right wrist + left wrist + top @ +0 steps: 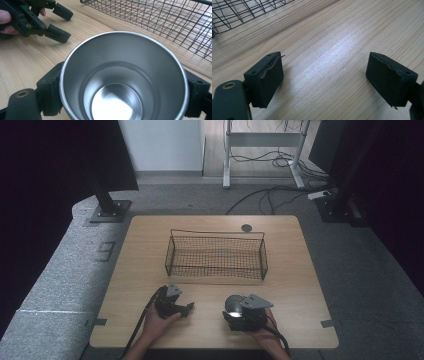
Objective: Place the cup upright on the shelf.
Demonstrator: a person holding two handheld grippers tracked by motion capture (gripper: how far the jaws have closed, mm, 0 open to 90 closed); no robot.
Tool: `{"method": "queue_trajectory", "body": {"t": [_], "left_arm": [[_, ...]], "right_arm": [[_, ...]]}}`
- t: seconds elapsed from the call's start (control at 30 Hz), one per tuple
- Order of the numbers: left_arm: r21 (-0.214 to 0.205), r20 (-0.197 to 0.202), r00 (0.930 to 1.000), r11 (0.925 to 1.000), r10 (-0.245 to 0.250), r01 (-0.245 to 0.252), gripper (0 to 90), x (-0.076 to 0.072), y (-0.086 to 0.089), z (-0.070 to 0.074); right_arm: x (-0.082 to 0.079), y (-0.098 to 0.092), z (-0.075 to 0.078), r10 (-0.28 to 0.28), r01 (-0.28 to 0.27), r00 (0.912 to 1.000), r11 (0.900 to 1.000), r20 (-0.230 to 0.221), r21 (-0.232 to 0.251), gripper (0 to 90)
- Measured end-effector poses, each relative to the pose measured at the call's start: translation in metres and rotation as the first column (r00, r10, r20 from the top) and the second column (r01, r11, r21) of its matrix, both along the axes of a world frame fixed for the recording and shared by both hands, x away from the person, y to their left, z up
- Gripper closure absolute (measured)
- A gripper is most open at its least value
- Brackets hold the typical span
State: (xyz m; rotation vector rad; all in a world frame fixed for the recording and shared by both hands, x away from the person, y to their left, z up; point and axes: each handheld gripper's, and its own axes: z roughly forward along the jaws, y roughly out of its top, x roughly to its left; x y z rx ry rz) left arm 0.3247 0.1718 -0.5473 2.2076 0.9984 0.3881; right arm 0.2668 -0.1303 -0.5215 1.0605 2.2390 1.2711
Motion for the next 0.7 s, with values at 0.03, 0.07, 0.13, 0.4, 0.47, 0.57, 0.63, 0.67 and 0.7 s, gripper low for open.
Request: {"method": "queue_trajectory", "body": {"t": [0.03, 0.07, 0.13, 0.4, 0.47, 0.57, 0.63, 0.67, 0.7], "left_arm": [[0.0, 0.0, 1.0, 1.0, 0.0, 0.0, 14.2, 0.0, 0.0, 0.0], [0.0, 0.0, 1.0, 1.0, 0.0, 0.0, 14.2, 0.0, 0.0, 0.0], [0.0, 0.0, 1.0, 1.0, 0.0, 0.0, 14.3, 0.0, 0.0, 0.0], [0.0, 0.0, 1.0, 1.0, 0.0, 0.0, 14.3, 0.0, 0.0, 0.0], [0.0, 0.0, 1.0, 1.0, 0.0, 0.0, 14.3, 0.0, 0.0, 0.0], [-0.001, 0.0, 1.0, 1.0, 0.0, 0.0, 14.2, 0.0, 0.0, 0.0], [0.0, 0.0, 1.0, 1.0, 0.0, 0.0, 14.3, 0.0, 0.0, 0.0], [0.0, 0.0, 1.0, 1.0, 0.0, 0.0, 14.3, 0.0, 0.0, 0.0], [0.0, 0.0, 1.0, 1.0, 0.0, 0.0, 14.3, 0.0, 0.0, 0.0]], "right_arm": [[0.0001, -0.0001, 0.0002, 0.001, -0.001, 1.0, 1.0, 0.0, -0.002, 14.0], [-0.0001, 0.0001, 0.0004, -0.002, 0.002, 1.0, 1.0, 0.003, -0.007, 14.0], [-0.0009, 0.0006, 0.0004, 0.0, 0.0, 0.9999, 0.9999, 0.011, -0.011, 14.1], [-0.0001, -0.0004, 0.0012, -0.025, 0.025, 0.9996, 0.9997, -0.009, -0.001, 14.3], [0.0009, -0.0021, 0.0015, -0.03, 0.03, 0.9995, 0.9995, -0.008, -0.003, 14.3], [0.0014, -0.0035, 0.0021, -0.033, 0.033, 0.9994, 0.9994, -0.007, 0.001, 14.4], [0.0006, -0.0054, 0.0052, -0.035, 0.035, 0.9994, 0.9994, -0.001, 0.006, 14.4], [0.0006, -0.0054, 0.0052, -0.035, 0.035, 0.9994, 0.9994, -0.001, 0.006, 14.4], [0.0, -0.0064, 0.0069, -0.035, 0.035, 0.9994, 0.9993, 0.004, 0.009, 14.4]]}}
